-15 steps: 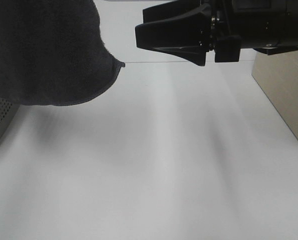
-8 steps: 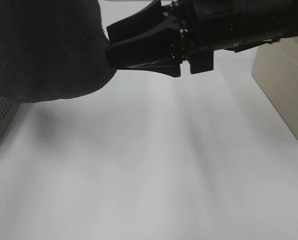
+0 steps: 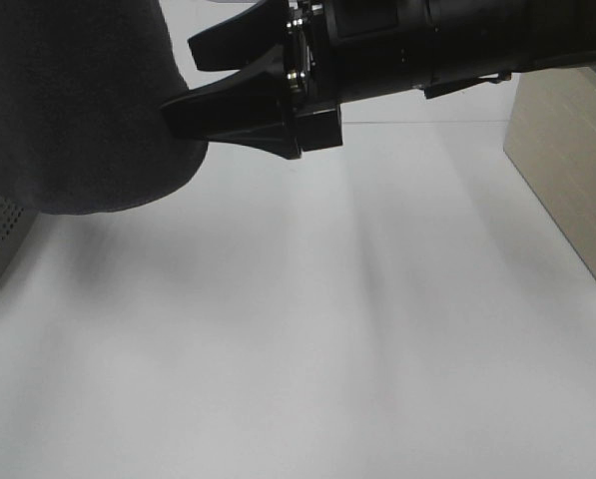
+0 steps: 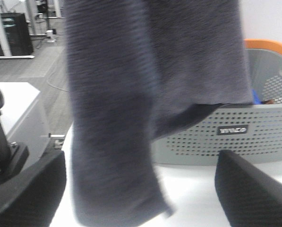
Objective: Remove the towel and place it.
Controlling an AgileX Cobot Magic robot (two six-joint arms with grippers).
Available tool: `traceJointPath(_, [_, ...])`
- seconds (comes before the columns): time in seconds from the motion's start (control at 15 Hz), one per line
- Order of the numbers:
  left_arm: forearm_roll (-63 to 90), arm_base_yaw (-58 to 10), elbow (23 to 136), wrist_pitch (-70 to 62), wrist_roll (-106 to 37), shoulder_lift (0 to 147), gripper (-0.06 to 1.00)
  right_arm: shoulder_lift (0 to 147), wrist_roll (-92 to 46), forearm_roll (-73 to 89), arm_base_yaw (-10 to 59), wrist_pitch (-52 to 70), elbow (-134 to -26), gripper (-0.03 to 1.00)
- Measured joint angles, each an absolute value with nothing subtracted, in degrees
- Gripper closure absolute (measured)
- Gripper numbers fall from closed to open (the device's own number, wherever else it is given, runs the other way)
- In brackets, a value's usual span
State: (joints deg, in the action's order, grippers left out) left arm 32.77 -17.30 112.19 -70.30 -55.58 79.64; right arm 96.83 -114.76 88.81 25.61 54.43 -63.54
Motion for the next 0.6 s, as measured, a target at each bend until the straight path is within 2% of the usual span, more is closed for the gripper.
traceJointPath(0.2, [32.8, -17.3, 112.2, -70.3, -55.6, 79.6, 0.94, 96.8, -114.8, 88.8, 25.6, 54.5, -65.0, 0.13])
traceJointPath(0.33, [32.8, -17.3, 112.2, -70.3, -55.6, 79.6, 0.94, 97.1, -114.8, 87.9, 26.0, 59.2, -66.1, 0.13])
traceJointPath(0.6, [32.8, -17.3, 112.2, -70.3, -55.6, 79.6, 0.94, 103.3, -114.2, 84.5, 30.2, 64.5, -69.3, 0.13])
